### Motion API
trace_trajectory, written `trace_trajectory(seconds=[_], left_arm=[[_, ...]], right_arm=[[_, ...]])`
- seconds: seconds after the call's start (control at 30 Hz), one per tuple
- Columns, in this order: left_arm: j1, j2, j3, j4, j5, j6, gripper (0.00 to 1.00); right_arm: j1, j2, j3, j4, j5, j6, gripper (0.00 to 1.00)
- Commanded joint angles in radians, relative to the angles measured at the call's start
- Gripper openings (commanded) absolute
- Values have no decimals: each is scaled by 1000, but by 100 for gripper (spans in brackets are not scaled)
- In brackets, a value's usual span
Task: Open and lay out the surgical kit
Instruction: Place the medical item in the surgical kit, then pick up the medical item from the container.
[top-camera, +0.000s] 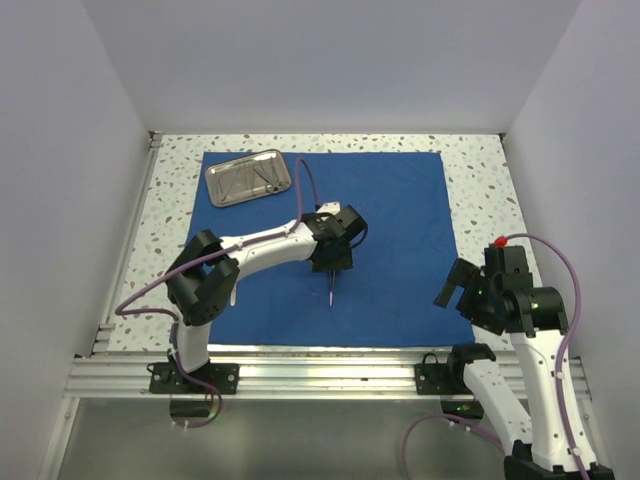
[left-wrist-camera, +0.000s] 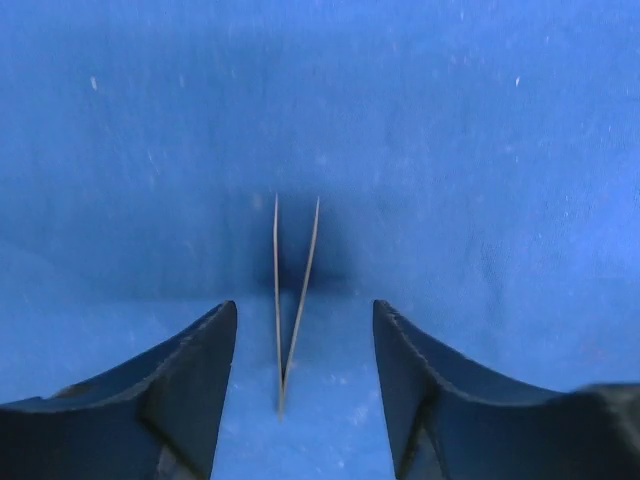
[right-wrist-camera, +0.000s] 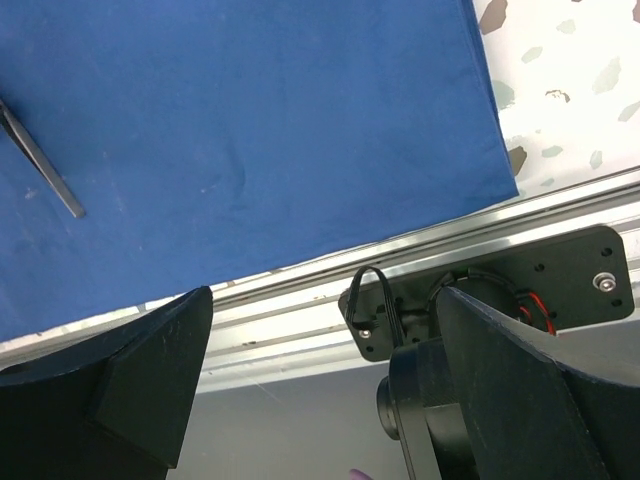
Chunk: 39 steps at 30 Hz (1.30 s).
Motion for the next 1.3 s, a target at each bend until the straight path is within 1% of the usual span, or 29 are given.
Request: trace_trajectory(seconds=[0.0, 0.03, 0.1, 0.13, 0.2, 0.23, 0.27, 0.3, 0.33, 0.37, 0.43, 0.47, 0.5, 0.53, 0.57, 0.63, 0.67, 0.73, 0.83, 0.97, 1.13, 1.27], left_arm=[[-20, -11, 45, -72, -62, -114, 62], [-20, -28, 48, -89, -62, -119, 64], [-17, -71, 83, -121, -97, -116, 71], [-11, -87, 98, -138, -131, -75, 73], [45, -113, 149, -144, -143, -9, 73], [76, -136, 173, -137, -146, 69, 73], [152, -143, 178, -128, -145, 111, 73], [196, -162, 180, -112, -143, 152, 73], [239, -166, 178, -60, -140, 194, 73], [321, -168, 170, -25, -129, 284, 73], [404, -136, 183, 42, -87, 367, 73], [475, -111, 230, 46, -51, 427, 73], [501, -47, 262, 41, -42, 456, 72], [524, -9, 337, 34, -42, 508, 71], [561, 68, 377, 25, -40, 530, 71], [589, 137, 476, 18, -14, 592, 69], [610, 193, 501, 23, -2, 613, 69], [627, 241, 567, 38, 33, 657, 68], [658, 314, 630, 50, 47, 702, 67], [691, 357, 654, 73, 59, 735, 66], [747, 361, 646, 115, 110, 752, 64], [780, 377, 644, 123, 128, 754, 63]], right_arm=[[18, -4, -8, -39, -32, -1, 98], [21, -6, -9, -33, -35, 0, 98], [26, -1, -5, -30, -45, 2, 98], [29, 8, 0, -33, -45, -1, 98], [32, 19, 15, -36, -39, -6, 98], [35, 29, 23, -34, -30, -11, 98], [37, 31, 28, -31, -26, -12, 98], [38, 32, 35, -27, -22, -14, 98], [38, 37, 38, -11, -21, -17, 98], [38, 43, 40, -4, -16, -17, 98], [38, 65, 60, 3, -9, -12, 98], [37, 95, 80, 10, 14, -11, 98], [37, 109, 86, 33, 16, -11, 98], [37, 121, 92, 44, 21, -11, 98], [38, 152, 103, 55, 28, -11, 99], [37, 177, 109, 78, 33, 0, 98], [38, 187, 112, 85, 40, 5, 98], [37, 210, 111, 104, 48, 17, 98], [37, 238, 117, 118, 63, 19, 98], [38, 278, 126, 124, 82, 14, 98], [37, 310, 109, 161, 77, 31, 98], [37, 355, 129, 165, 80, 29, 98]])
